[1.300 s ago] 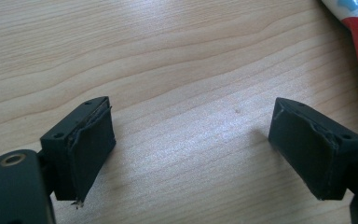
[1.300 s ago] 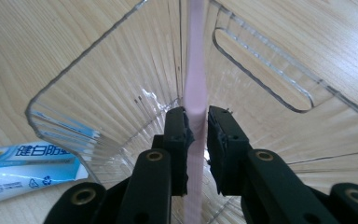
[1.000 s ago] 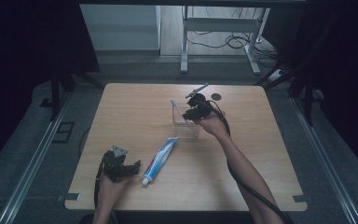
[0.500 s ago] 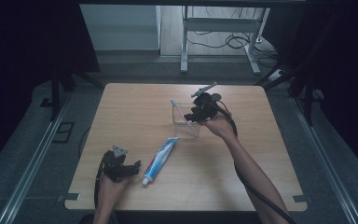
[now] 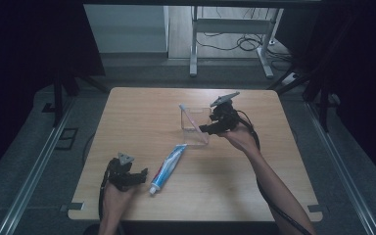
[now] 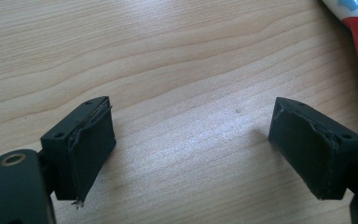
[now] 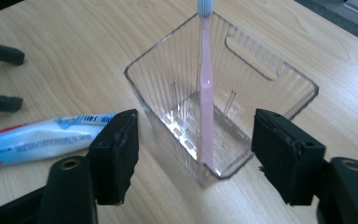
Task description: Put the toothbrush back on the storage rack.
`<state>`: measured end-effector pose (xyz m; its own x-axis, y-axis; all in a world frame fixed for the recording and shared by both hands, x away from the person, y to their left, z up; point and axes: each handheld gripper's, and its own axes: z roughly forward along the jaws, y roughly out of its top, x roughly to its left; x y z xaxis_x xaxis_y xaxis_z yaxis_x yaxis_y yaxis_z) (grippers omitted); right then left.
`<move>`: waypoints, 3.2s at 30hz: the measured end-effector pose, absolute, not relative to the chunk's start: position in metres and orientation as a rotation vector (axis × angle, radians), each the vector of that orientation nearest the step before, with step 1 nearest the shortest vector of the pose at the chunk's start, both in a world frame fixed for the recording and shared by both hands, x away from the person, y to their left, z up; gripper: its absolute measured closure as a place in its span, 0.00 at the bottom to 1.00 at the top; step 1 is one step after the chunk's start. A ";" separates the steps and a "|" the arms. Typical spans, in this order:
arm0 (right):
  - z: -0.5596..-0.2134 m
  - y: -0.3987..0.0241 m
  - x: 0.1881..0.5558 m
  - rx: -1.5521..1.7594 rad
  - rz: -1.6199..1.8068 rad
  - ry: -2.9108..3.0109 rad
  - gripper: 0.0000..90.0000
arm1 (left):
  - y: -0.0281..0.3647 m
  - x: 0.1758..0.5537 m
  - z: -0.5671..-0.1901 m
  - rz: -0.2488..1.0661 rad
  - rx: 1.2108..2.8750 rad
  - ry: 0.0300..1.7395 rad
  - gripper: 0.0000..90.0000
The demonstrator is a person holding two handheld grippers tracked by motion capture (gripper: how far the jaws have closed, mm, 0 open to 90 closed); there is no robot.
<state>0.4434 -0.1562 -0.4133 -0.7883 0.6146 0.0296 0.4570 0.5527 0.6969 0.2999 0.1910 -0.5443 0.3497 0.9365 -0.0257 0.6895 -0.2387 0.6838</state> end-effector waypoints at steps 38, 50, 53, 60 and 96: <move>-0.439 -0.204 0.384 0.903 1.016 2.553 0.06 | 0.191 0.300 -0.544 0.529 2.012 1.410 0.16; -0.457 -0.227 0.370 0.965 1.025 2.537 0.06 | 0.191 0.300 -0.544 0.529 2.008 1.412 0.16; -0.462 -0.232 0.366 0.971 1.021 2.531 0.06 | 0.191 0.300 -0.545 0.529 2.008 1.412 0.16; -0.472 -0.244 0.355 0.989 1.023 2.516 0.06 | 0.191 0.300 -0.544 0.530 2.010 1.411 0.16; -0.530 -0.279 0.315 1.070 1.022 2.438 0.06 | 0.189 0.299 -0.545 0.522 2.018 1.391 0.15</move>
<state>0.3155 -0.2792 -0.5301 -0.6829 0.7302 0.0195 0.5258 0.4728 0.7071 0.2993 0.1891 -0.5446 0.3655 0.9304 -0.0266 0.6832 -0.2487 0.6865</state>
